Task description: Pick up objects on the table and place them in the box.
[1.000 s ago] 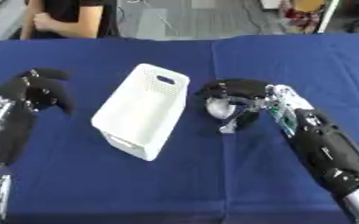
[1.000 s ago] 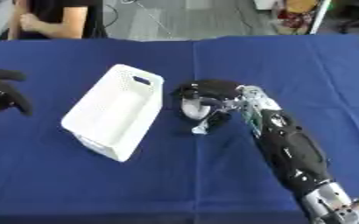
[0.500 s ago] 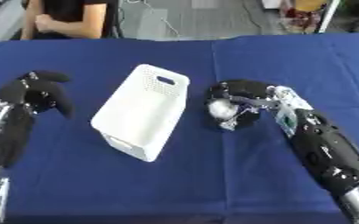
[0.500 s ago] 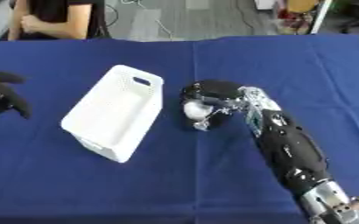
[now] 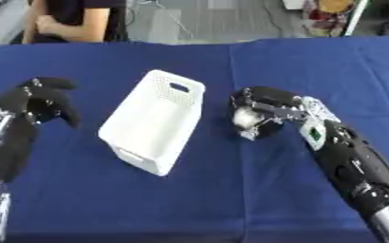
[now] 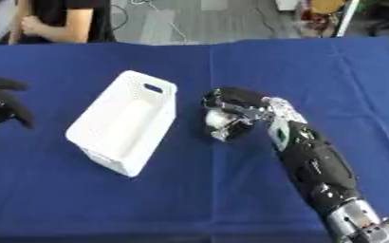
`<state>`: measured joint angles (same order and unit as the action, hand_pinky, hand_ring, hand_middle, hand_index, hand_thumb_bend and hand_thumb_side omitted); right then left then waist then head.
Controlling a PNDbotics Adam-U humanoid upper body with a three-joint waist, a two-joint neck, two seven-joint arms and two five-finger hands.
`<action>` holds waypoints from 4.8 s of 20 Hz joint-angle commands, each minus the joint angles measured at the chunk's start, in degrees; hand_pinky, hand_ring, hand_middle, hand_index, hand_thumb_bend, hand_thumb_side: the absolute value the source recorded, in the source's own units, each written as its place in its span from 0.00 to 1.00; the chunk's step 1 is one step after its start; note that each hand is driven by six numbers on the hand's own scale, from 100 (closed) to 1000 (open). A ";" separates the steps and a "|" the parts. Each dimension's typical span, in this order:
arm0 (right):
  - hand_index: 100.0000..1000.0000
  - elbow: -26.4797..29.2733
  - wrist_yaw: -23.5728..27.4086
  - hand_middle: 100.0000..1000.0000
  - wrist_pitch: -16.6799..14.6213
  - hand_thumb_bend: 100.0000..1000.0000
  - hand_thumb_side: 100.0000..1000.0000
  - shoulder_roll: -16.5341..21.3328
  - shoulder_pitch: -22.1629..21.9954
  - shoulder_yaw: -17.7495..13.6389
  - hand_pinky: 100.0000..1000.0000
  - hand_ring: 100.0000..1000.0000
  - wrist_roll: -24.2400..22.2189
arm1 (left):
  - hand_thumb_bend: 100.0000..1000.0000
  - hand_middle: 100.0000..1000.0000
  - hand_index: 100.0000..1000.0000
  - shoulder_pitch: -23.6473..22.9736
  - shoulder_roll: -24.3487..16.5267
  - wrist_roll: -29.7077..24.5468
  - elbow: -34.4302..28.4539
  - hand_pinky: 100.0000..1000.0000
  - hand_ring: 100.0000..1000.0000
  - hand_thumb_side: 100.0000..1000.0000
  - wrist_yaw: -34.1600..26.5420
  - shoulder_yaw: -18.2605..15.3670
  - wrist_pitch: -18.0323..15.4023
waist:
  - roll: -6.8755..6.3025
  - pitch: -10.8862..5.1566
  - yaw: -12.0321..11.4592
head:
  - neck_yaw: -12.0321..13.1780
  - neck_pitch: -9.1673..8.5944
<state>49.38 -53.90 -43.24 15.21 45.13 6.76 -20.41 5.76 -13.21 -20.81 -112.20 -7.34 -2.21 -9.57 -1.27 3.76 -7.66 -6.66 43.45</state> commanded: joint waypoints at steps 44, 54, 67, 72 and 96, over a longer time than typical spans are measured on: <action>0.41 21.82 9.40 0.32 -6.69 0.00 0.00 -3.94 1.58 -1.51 0.20 0.38 16.77 | 0.00 0.70 0.63 0.53 0.06 -1.00 -0.40 0.40 0.44 0.95 0.00 0.06 -0.32 | -0.19 -0.87 -0.01 | -1.18 -1.09; 0.42 22.91 10.75 0.33 -6.42 0.00 0.00 -6.39 5.05 0.34 0.20 0.37 15.16 | 0.00 0.70 0.63 0.82 0.22 -1.16 -0.45 0.40 0.44 0.94 -0.44 0.26 -0.05 | -0.02 -1.11 -0.97 | -1.36 -1.38; 0.42 17.18 11.71 0.34 -8.73 0.00 0.00 -10.31 8.99 5.05 0.26 0.42 7.09 | 0.00 0.70 0.63 1.62 0.39 -1.82 -0.57 0.40 0.44 0.94 -1.39 1.05 -0.17 | -0.46 -1.29 -3.79 | -2.62 -1.40; 0.42 14.83 13.61 0.34 -8.73 0.00 0.00 -12.35 10.18 5.55 0.27 0.43 2.90 | 0.00 0.70 0.63 1.73 0.47 -2.07 -0.56 0.40 0.43 0.94 -1.53 1.34 -0.18 | -0.47 -1.31 -4.43 | -3.18 -1.35; 0.78 2.23 -1.59 0.81 -8.73 0.15 0.21 -13.46 11.40 0.70 0.73 0.86 0.63 | 0.00 0.69 0.64 4.93 0.72 -3.46 -0.98 0.40 0.43 0.93 -3.61 2.89 -0.23 | -0.84 0.46 -8.66 | -5.29 -4.16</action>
<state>51.09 -54.12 -47.50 1.55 55.04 7.38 -16.16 9.78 -12.25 -24.00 -111.92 -10.63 0.64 -9.65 -1.88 4.76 -16.30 -11.59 40.00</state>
